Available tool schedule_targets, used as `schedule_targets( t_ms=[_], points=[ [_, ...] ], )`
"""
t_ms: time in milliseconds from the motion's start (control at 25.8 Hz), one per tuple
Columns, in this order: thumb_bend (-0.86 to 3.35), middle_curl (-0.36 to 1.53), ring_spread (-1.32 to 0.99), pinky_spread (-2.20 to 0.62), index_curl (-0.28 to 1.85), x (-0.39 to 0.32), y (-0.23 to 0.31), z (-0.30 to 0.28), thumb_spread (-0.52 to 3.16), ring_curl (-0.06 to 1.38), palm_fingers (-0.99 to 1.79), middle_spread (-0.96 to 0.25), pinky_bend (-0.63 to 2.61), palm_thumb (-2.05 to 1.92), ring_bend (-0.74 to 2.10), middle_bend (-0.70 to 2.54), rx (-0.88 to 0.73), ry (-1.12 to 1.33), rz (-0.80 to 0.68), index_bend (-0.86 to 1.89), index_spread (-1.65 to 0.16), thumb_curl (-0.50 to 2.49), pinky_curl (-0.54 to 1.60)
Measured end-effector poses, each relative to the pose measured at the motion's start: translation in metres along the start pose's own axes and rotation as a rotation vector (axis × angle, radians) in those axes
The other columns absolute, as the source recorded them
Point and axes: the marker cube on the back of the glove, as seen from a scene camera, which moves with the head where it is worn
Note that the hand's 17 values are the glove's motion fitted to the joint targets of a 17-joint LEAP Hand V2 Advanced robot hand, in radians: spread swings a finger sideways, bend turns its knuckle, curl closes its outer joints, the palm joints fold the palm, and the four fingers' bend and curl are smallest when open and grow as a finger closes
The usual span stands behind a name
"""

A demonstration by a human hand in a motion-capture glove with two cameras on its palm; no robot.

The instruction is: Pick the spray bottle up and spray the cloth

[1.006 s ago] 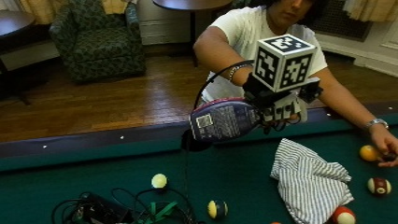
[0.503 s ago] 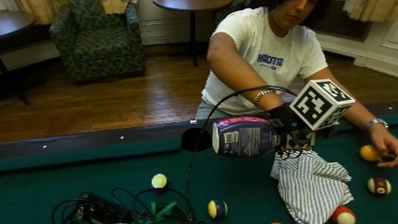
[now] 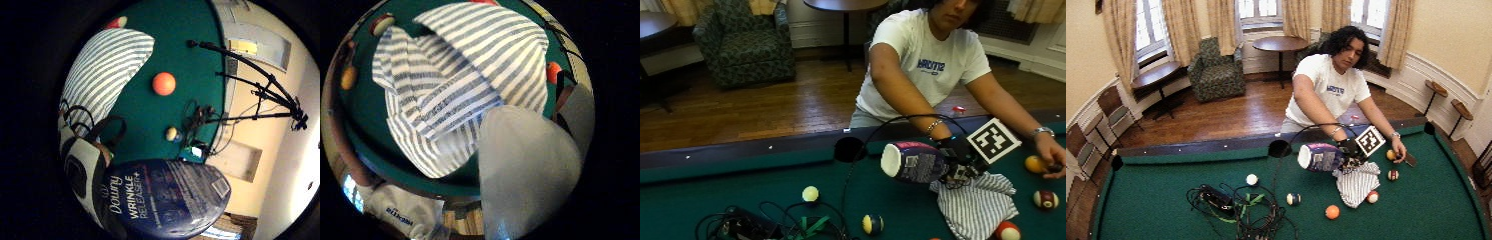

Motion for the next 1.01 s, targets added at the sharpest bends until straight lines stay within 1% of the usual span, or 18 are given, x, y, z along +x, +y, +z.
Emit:
schedule_targets(
  t_ms=[232, 503, 619, 735, 851, 1006],
  points=[
    [-0.03, 0.53, -0.20, -0.33, 0.58, -0.019, -0.005, 0.008, 0.30, 0.46, 1.39, -0.21, 0.43, 0.90, 0.70, 0.65, -0.026, -0.021, -0.049, 0.39, -0.26, 0.81, 0.40],
    [-0.03, 0.53, -0.20, -0.33, 0.58, -0.002, -0.003, -0.008, 0.31, 0.46, 1.40, -0.21, 0.43, 0.90, 0.70, 0.65, 0.009, -0.066, -0.051, 0.38, -0.26, 0.82, 0.40],
    [-0.03, 0.53, -0.20, -0.33, 0.59, 0.015, -0.001, -0.025, 0.31, 0.46, 1.40, -0.21, 0.43, 0.90, 0.70, 0.65, 0.053, -0.113, 0.020, 0.38, -0.26, 0.82, 0.40],
    [-0.03, 0.53, -0.20, -0.33, 0.59, 0.029, 0.003, -0.046, 0.31, 0.46, 1.40, -0.21, 0.43, 0.90, 0.70, 0.64, 0.112, -0.212, 0.098, 0.38, -0.26, 0.82, 0.40],
    [-0.03, 0.53, -0.20, -0.33, 0.59, 0.042, 0.011, -0.069, 0.31, 0.46, 1.40, -0.21, 0.43, 0.89, 0.69, 0.64, 0.189, -0.325, 0.124, 0.38, -0.26, 0.82, 0.40],
    [-0.03, 0.53, -0.20, -0.32, 0.59, 0.059, 0.025, -0.099, 0.32, 0.46, 1.40, -0.21, 0.42, 0.89, 0.70, 0.64, 0.333, -0.537, 0.145, 0.38, -0.26, 0.82, 0.40]
  ],
)
